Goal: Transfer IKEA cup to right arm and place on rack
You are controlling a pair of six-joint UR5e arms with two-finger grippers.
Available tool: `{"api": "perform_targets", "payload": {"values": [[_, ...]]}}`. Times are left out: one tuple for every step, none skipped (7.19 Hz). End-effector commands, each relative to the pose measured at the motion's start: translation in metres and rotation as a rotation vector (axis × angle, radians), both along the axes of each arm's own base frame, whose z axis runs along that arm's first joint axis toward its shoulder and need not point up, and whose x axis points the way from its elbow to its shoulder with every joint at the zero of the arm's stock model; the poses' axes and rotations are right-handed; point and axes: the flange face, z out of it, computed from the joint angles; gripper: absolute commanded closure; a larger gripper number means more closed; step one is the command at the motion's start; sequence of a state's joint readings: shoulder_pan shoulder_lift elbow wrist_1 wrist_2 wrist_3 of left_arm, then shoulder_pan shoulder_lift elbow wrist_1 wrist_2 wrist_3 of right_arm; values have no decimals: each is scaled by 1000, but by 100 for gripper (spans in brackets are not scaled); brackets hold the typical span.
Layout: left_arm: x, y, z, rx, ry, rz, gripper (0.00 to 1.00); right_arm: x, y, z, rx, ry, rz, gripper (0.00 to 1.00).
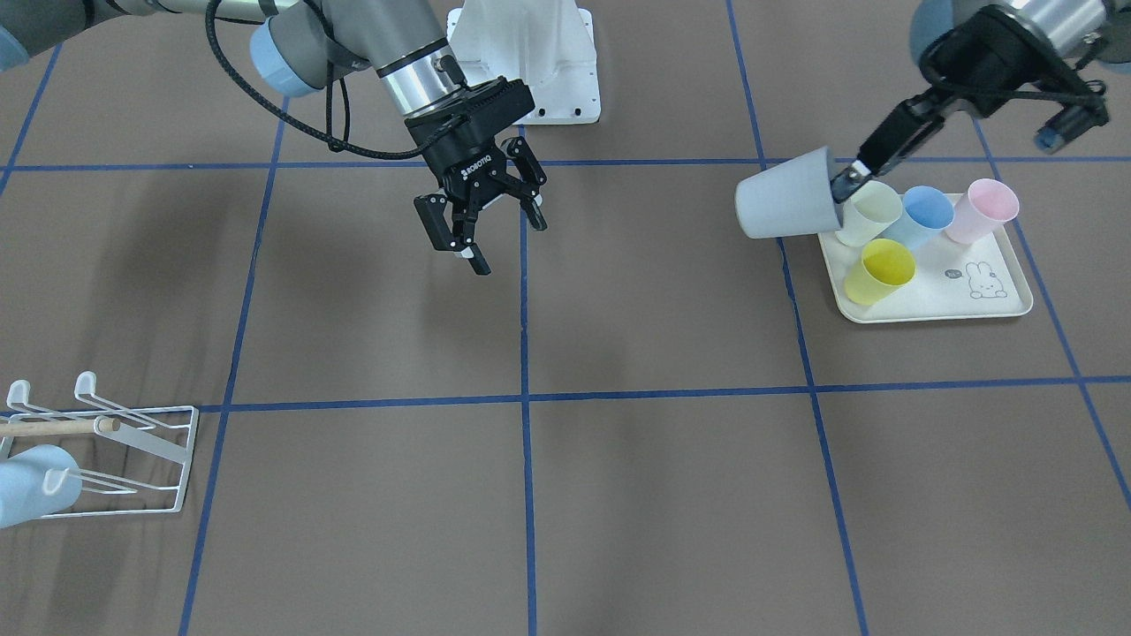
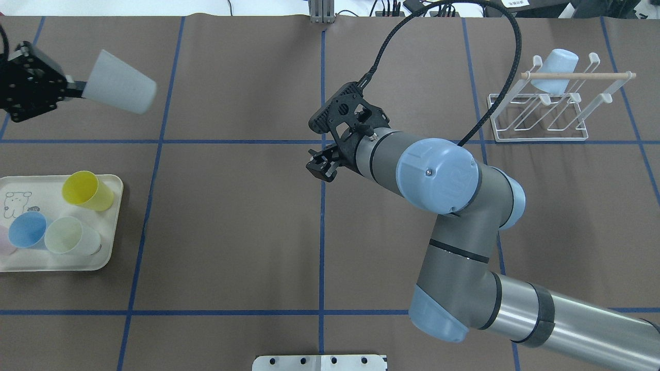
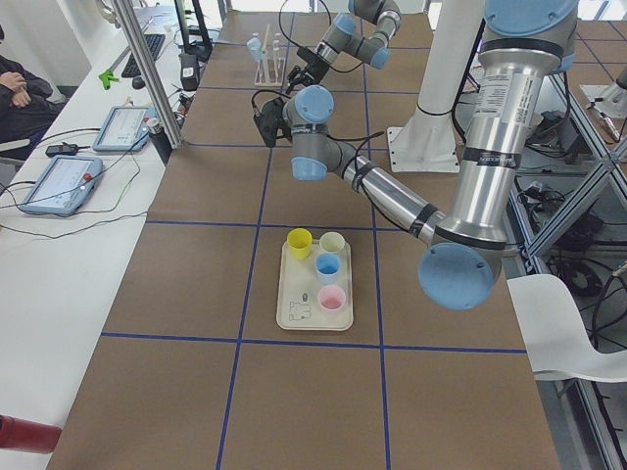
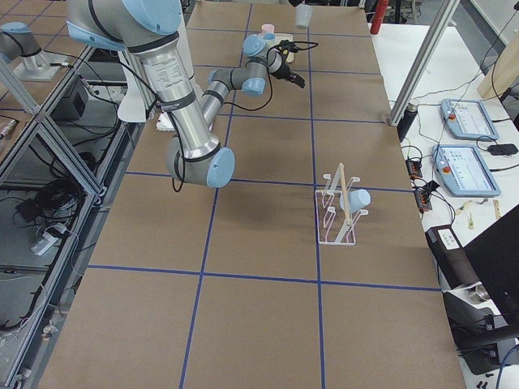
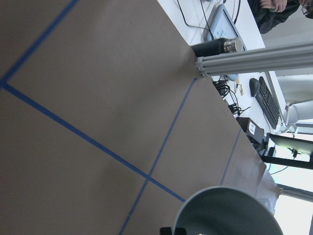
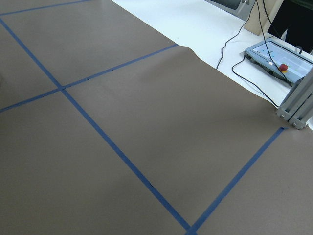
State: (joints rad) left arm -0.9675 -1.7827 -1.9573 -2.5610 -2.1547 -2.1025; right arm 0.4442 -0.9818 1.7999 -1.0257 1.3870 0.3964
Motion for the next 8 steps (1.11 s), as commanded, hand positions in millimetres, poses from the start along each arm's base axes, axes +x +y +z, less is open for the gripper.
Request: {"api": "perform_targets", "payload": {"values": [[72,24,-35,-27,73,69,100,0,13,-11,138,-60,-36,1],[77,32,-42,-14,87,87,100,-4,20,-11,173,-135,-73,1],[84,38,-48,-5,96,108,100,-9,25,-8,207,-211,-129,2],[86,39,-48,4,93,109,100,-12,23,2,221,-210,-136,2],[87,40,-48,6,90,110,100,-14,22,8,253,-172,-138,2],[91,43,-47,5,86,120,100,-14,23,9,256,-168,-142,2],[96,45,-45,5,81,128,100,-13,24,9,260,-176,-144,2],[98,45,-41,34,60,128,100,-13,25,8,261,-178,-147,2]]}}
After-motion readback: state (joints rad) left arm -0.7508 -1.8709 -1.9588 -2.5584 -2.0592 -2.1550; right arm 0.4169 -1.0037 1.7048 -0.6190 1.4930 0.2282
